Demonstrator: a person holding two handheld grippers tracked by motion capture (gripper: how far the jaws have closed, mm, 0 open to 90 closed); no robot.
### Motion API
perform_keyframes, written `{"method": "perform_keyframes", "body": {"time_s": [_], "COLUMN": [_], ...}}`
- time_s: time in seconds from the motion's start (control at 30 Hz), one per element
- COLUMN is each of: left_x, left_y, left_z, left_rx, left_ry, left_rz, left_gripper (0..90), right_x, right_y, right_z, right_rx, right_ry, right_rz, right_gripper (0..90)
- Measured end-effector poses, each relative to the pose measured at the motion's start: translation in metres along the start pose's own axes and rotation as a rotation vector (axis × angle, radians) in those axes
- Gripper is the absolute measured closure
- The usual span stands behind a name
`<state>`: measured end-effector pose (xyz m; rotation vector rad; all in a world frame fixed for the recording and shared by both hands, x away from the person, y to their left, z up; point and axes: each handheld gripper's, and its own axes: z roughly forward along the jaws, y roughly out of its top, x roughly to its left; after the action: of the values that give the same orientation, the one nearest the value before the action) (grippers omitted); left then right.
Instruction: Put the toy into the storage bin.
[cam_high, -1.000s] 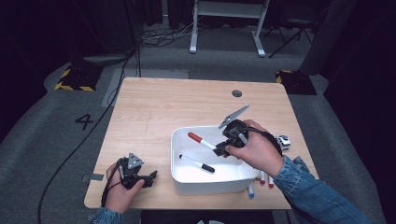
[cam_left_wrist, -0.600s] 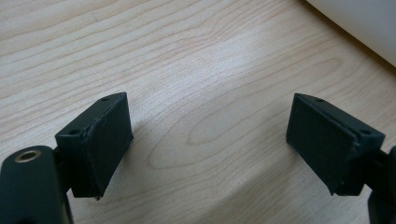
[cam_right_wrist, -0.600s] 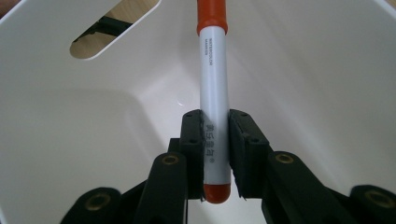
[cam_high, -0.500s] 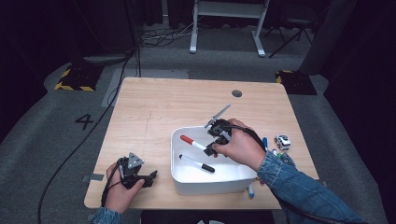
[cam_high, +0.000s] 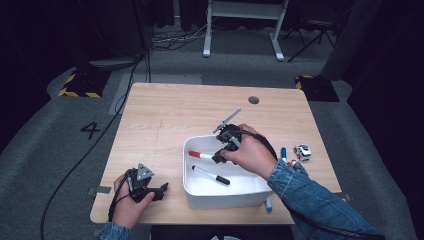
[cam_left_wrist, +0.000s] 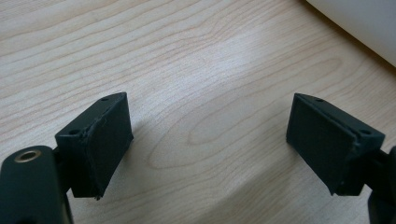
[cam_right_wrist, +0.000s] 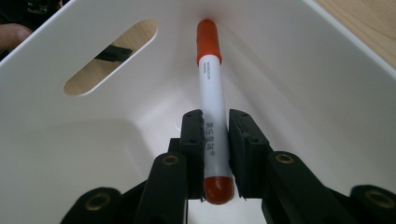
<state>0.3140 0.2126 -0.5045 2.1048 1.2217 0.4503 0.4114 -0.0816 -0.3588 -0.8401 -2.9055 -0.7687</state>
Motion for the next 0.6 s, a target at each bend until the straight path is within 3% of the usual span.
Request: {"method": "perform_keyframes", "body": {"time_s": [0.4,0.6], "left_x": [0.000,0.000], "left_y": [0.000,0.000], "left_z": [0.000,0.000], "left_rx": [-0.001,0.000], "left_ry": [-0.003,0.000], "left_rz": [0.000,0.000], "left_gripper": [14.5,14.5], "right_x": [0.000,-0.004], "right_y": [0.003,-0.002], "right_z": [0.021,0.034], "right_rx": [0.016,0.059], "right_ry": [-0.020,-0.042], "right_rz": [-0.019,-0.031], "right_gripper": [76.3,76.3]}}
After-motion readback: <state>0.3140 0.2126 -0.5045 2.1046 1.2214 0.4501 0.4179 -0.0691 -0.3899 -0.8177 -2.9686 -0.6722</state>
